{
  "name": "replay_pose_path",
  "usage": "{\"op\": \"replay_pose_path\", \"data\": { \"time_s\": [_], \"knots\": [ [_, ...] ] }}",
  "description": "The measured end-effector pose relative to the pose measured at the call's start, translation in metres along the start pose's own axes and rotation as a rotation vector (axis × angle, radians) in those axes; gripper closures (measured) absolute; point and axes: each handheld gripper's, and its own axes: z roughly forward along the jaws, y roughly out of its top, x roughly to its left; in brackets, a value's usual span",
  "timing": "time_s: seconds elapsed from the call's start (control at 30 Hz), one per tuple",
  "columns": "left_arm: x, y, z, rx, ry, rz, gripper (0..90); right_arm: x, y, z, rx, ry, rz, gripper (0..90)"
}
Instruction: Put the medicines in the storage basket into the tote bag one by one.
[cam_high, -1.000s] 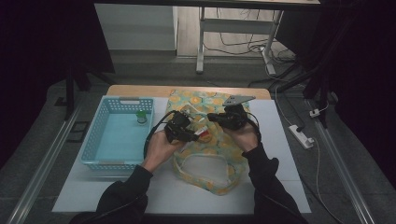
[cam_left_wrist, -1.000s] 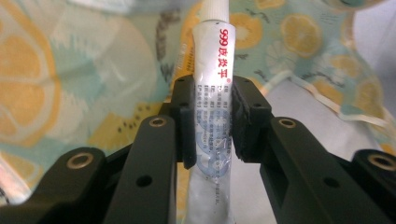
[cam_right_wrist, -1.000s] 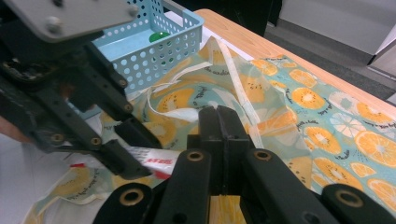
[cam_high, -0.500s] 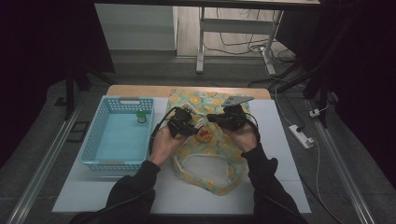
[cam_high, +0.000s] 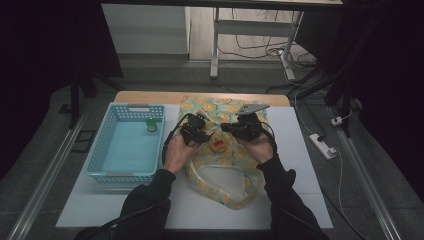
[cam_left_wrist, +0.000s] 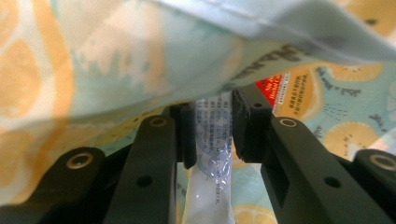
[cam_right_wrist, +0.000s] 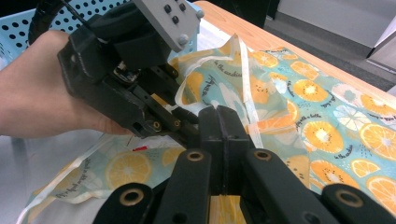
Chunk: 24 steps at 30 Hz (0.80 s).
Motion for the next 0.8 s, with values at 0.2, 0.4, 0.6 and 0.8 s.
{"op": "replay_pose_path", "data": {
  "time_s": [0.2,0.4,0.6,0.8],
  "knots": [
    [0.001,-0.001,0.006,-0.001,0.032,0.001,71.6,0.001,-0.001,0.003,0.010,-0.002,-0.005,90.0],
    [-0.003,-0.001,-0.001,-0.029,0.029,0.032,58.9,0.000,-0.001,0.001,0.005,-0.006,-0.002,90.0],
    [-0.007,-0.004,-0.009,-0.061,-0.010,0.053,42.0,0.000,0.000,0.001,0.001,-0.004,-0.004,90.0],
    [-0.010,-0.009,-0.015,-0.068,-0.047,0.086,27.5,0.000,0.000,0.001,0.000,-0.005,-0.003,90.0]
  ]
}}
